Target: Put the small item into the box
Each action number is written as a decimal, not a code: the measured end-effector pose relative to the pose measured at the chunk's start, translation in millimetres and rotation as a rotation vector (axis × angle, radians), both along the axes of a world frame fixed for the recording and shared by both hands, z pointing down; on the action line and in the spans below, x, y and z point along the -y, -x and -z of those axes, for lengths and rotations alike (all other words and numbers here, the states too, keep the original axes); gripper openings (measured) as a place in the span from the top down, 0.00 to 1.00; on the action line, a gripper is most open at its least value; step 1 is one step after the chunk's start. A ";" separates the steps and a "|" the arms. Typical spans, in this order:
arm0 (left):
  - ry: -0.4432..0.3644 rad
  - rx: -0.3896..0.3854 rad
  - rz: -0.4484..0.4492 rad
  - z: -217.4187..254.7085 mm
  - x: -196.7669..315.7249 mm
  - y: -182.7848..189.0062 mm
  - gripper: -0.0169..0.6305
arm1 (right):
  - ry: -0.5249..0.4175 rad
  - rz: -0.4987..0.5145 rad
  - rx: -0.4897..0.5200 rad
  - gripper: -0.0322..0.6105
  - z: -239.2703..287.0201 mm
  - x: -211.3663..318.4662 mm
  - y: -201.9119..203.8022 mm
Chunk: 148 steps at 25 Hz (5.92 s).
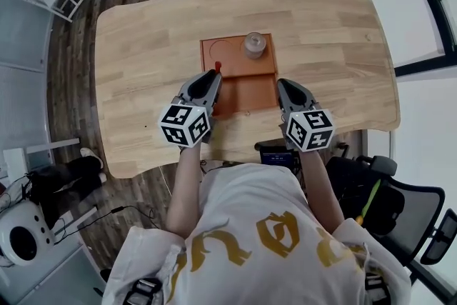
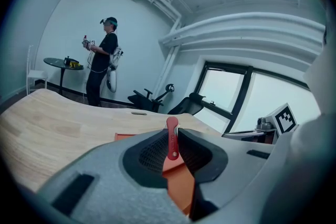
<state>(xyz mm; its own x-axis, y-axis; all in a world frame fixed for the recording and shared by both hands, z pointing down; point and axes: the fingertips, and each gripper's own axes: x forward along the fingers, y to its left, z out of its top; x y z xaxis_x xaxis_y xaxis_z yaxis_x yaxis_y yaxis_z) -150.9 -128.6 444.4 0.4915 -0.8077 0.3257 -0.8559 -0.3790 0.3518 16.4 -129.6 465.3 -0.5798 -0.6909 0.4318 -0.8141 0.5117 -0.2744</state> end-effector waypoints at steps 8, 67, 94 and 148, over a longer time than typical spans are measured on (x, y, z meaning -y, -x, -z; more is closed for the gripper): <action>0.035 -0.001 -0.011 -18.2 -3.0 -7.5 0.89 | 0.008 0.008 -0.047 0.93 -17.9 -1.5 -5.0; 0.350 0.484 -0.657 -158.2 -4.9 -93.0 0.89 | 0.222 -0.056 -0.062 0.93 -105.6 23.4 -38.0; 0.518 0.609 -0.815 -202.2 -16.7 -107.3 0.89 | 0.269 -0.099 -0.050 0.93 -127.9 38.8 -49.9; 0.164 0.282 -0.328 -50.7 -8.3 -96.6 0.96 | -0.008 -0.041 -0.019 0.93 -11.7 -10.1 -40.1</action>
<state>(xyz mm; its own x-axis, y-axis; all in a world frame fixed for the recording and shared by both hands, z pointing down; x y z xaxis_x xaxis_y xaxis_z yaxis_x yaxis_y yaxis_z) -54.4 -120.3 495.1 0.5860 -0.5508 0.5943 -0.7711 -0.6044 0.2002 56.5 -119.5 477.0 -0.5427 -0.7172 0.4372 -0.8395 0.4801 -0.2546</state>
